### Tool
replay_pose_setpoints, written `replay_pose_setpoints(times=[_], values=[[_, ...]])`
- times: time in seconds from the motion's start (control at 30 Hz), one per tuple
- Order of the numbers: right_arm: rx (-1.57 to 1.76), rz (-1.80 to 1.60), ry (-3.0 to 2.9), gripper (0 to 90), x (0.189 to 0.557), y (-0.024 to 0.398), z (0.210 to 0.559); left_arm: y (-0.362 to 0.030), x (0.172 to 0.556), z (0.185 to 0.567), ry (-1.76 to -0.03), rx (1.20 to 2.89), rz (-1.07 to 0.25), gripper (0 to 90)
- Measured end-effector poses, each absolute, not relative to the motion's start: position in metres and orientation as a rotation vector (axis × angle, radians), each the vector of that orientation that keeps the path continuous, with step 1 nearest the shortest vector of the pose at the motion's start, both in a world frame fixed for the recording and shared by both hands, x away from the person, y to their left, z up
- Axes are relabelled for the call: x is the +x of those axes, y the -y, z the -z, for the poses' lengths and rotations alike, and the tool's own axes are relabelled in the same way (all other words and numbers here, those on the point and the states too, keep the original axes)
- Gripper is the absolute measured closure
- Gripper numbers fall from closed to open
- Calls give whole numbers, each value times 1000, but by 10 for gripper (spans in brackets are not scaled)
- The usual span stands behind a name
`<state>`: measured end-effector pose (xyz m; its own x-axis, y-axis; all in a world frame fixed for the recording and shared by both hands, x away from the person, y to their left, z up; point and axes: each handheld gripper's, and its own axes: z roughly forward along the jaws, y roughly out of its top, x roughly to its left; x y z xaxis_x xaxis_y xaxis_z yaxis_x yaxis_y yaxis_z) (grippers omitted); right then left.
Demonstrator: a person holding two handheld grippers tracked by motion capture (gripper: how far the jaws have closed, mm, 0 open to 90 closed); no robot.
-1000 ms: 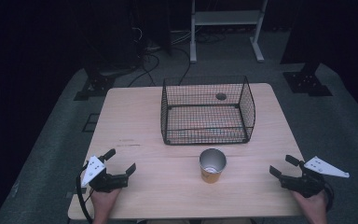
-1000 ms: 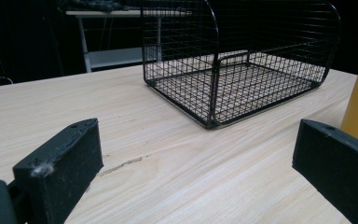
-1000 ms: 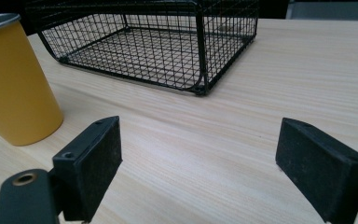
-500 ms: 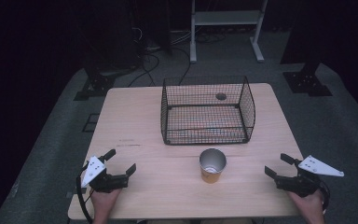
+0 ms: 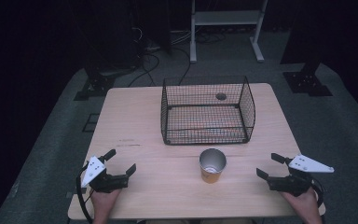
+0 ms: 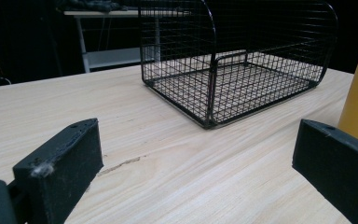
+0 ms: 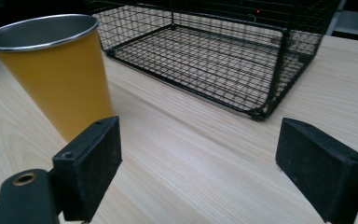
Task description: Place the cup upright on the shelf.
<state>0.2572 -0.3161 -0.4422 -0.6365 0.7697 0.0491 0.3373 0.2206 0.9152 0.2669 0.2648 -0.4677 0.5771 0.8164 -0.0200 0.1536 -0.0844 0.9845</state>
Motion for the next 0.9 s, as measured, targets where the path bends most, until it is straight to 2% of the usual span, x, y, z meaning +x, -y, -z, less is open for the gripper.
replay_pose_setpoints(times=[0.9], values=[[850, -1438, -2229, 134, 264, 271, 432, -265, 266, 468, -838, 1587, -681, 8]])
